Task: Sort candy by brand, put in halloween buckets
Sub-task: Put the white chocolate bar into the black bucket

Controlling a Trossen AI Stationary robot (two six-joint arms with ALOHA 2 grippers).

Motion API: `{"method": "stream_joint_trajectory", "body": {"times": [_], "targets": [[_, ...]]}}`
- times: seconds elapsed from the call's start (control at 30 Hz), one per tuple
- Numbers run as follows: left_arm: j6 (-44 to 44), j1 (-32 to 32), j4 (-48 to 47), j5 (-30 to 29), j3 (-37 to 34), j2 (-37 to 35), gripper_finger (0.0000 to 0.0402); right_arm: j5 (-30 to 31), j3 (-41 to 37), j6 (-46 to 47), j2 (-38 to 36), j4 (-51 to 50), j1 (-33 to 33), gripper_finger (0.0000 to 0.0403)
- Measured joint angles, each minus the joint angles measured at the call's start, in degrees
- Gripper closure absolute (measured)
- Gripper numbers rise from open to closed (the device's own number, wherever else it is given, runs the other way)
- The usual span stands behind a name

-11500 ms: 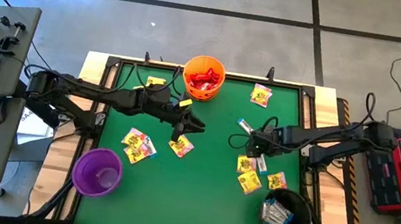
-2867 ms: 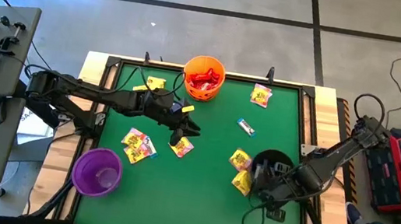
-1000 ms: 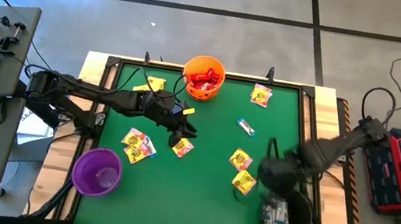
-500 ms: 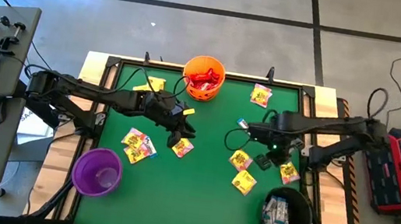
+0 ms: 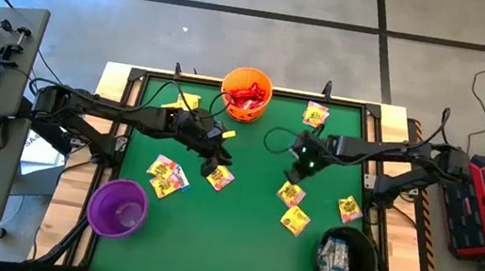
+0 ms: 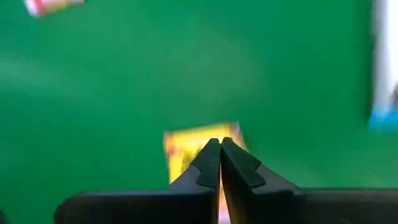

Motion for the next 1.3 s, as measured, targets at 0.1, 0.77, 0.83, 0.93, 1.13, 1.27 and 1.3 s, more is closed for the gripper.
{"method": "stream_joint_trajectory", "body": {"times": [0.1, 0.77, 0.83, 0.93, 1.13, 1.27, 1.3], "targets": [[-1.71, 0.0, 0.22, -0.17, 0.0, 0.0, 0.0289, 0.71, -0.75, -4.77, 0.0, 3.99, -4.46, 0.0402], [-10.39, 3.17, -14.66, -19.55, 0.0, 0.0, 0.0288, 11.18, 3.51, -19.72, 4.9, 7.91, -12.73, 0.02], [-13.69, 3.76, -18.37, -21.43, 0.0, 0.0, 0.0282, 11.17, 3.51, -17.8, 4.86, 8.19, -12.56, 0.0189], [-16.43, 4.0, -22.66, -23.44, -0.2, 0.14, 0.0261, 11.19, 3.51, -16.23, 3.76, 8.09, -12.51, 0.0183], [-27.96, 3.53, -21.33, -28.59, -6.26, 0.38, 0.0201, 13.52, 3.51, -14.35, -0.86, 8.6, -12.25, 0.0182], [-32.67, 4.05, -18.7, -30.74, -9.8, 0.42, 0.017, 14.26, 3.51, -14.13, -3.94, 9.44, -12.23, 0.0182], [-33.16, 4.19, -16.56, -30.78, -10.57, 0.42, 0.0165, 14.56, 3.51, -14.13, -4.55, 9.9, -12.23, 0.0182]]}}
